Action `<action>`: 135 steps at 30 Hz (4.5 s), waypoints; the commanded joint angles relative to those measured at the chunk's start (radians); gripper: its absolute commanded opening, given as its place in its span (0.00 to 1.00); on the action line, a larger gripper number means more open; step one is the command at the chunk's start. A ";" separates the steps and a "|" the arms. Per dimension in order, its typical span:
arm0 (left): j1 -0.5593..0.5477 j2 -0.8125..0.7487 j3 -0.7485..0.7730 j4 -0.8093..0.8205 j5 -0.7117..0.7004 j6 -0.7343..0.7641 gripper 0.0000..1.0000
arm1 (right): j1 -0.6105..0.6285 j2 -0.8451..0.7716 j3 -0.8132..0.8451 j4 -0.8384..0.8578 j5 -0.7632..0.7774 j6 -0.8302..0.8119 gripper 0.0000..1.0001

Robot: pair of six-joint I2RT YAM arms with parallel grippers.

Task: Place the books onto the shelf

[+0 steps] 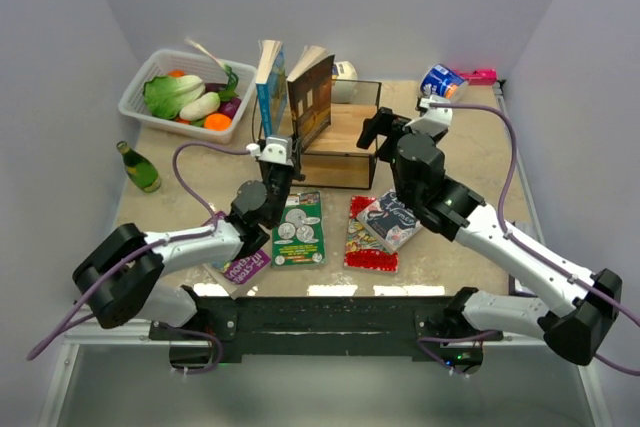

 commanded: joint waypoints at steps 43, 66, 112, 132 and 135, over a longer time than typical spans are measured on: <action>-0.022 0.267 0.054 0.403 -0.288 0.164 0.11 | -0.150 0.327 0.128 -0.008 -0.081 0.069 0.00; -0.025 0.298 0.072 0.556 -0.326 0.288 0.00 | -0.151 0.295 0.073 0.010 -0.138 0.100 0.00; -0.025 0.214 0.063 0.447 -0.389 0.212 0.56 | -0.150 0.292 0.068 0.016 -0.159 0.101 0.00; -0.082 -0.280 -0.018 -0.301 -0.209 -0.202 0.07 | -0.150 0.293 0.068 0.012 -0.169 0.103 0.00; -0.100 -0.236 0.046 -0.364 -0.056 -0.272 0.00 | -0.150 0.296 0.068 0.013 -0.172 0.106 0.00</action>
